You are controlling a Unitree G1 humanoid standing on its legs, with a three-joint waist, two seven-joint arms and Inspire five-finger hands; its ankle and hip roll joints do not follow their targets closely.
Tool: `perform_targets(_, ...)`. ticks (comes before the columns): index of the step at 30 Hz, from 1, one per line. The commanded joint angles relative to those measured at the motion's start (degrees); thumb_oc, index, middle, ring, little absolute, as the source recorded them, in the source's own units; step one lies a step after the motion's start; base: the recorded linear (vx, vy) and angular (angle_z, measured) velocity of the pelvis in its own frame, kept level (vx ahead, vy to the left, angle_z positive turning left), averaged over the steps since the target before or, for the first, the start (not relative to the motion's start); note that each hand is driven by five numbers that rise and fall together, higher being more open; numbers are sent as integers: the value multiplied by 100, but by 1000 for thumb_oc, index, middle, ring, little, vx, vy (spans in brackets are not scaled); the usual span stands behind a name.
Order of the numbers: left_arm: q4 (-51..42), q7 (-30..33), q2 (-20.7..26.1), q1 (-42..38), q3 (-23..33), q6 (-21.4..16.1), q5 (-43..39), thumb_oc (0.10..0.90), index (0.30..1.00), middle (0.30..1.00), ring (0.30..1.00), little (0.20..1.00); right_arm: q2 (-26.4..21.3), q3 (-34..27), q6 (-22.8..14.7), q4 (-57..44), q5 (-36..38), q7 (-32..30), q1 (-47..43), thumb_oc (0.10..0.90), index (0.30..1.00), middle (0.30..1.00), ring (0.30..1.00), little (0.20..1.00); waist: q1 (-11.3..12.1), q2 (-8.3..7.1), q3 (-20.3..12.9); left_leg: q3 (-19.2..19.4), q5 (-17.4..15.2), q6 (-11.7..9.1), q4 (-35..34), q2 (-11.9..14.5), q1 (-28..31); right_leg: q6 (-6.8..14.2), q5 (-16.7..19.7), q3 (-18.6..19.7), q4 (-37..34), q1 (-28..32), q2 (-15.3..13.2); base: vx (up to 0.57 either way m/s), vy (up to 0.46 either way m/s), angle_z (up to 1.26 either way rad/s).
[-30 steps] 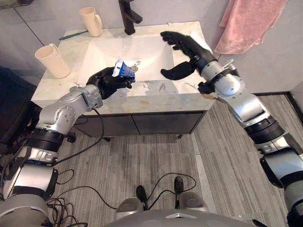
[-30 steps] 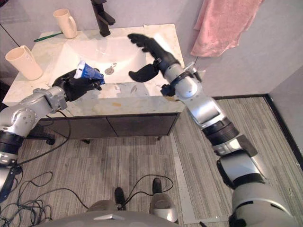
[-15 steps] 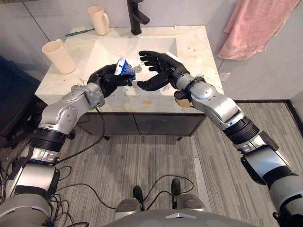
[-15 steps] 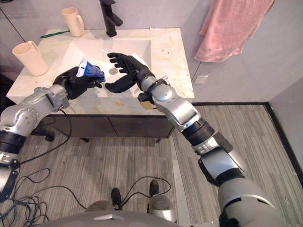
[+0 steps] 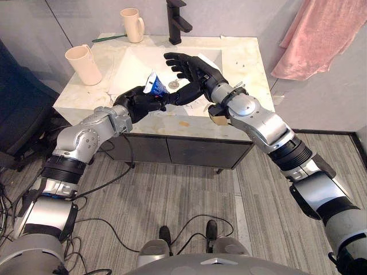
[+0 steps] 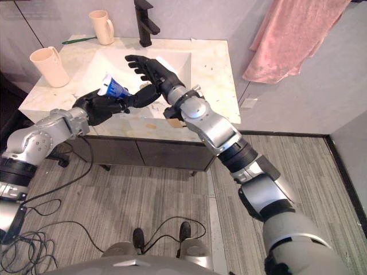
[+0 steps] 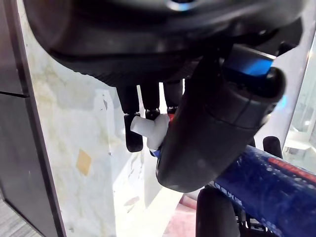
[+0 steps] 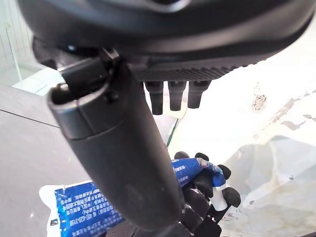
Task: Organize the bathroom.
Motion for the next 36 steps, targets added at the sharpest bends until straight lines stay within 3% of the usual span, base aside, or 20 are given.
perform_targets(1, -221, -142, -188, -430, 301, -452, -29, 400, 300, 300, 300, 300, 282, -121, -704, -238, 51, -152, -947, 800, 900, 900, 900, 900, 26, 127, -915, 11, -597, -40, 528, 541, 93, 334, -678, 349, -24, -143, -149, 0, 0, 0)
perform_targets(8, -96, -107, -10, -430, 367, -527, 187, 400, 300, 300, 300, 300, 246, -111, -382, -178, 167, 15, -822, 800, 900, 900, 900, 900, 4, 135, -899, 63, -576, -54, 548, 570, 92, 321, -670, 334, -39, -143, -140, 0, 0, 0)
perform_targets(12, 93, 70, 117, -438, 426, -626, 709, 400, 300, 300, 300, 300, 199, -95, -339, -114, 224, 113, -783, 800, 900, 900, 900, 900, -6, 136, -896, 68, -551, -64, 564, 576, 85, 317, -661, 344, -47, -151, -134, 0, 0, 0)
perform_targets(13, 247, 194, 193, -444, 450, -676, 1264, 400, 300, 300, 300, 300, 185, -88, -349, -77, 161, 164, -771, 800, 900, 900, 900, 900, 0, 137, -897, 57, -537, -69, 572, 580, 74, 314, -659, 346, -48, -155, -130, -28, -21, -3)
perform_targets(17, 1316, 229, 599, -626, 545, -921, 1770, 400, 300, 300, 300, 300, 102, -9, -416, -15, 121, 215, -825, 800, 900, 900, 900, 900, 4, 139, -907, 51, -518, -76, 549, 591, 72, 316, -661, 317, -49, -167, -128, 0, 0, 0)
perform_targets(24, 2176, 125, 853, -960, 486, -1156, 1640, 400, 300, 300, 300, 300, -24, -3, -387, -172, 244, 338, -798, 800, 900, 900, 900, 900, -98, 176, -890, 124, -556, -72, 503, 602, 110, 332, -658, 346, -49, -194, -134, 0, 0, 0)
perform_targets(31, 2191, 175, 754, -1037, 423, -1229, 1590, 400, 300, 300, 300, 300, 53, -67, -381, -297, 371, 424, -725, 800, 900, 900, 900, 900, -172, 196, -850, 158, -585, -63, 474, 600, 149, 328, -661, 409, -49, -185, -131, 1, 0, -1)
perform_targets(36, 1767, -540, 499, -1048, 311, -1103, 892, 400, 300, 300, 300, 300, 179, -55, -376, -415, 439, 426, -729, 800, 900, 900, 900, 900, -205, 218, -806, 183, -575, -54, 456, 596, 135, 322, -660, 459, -41, -190, -141, 0, 0, 0)
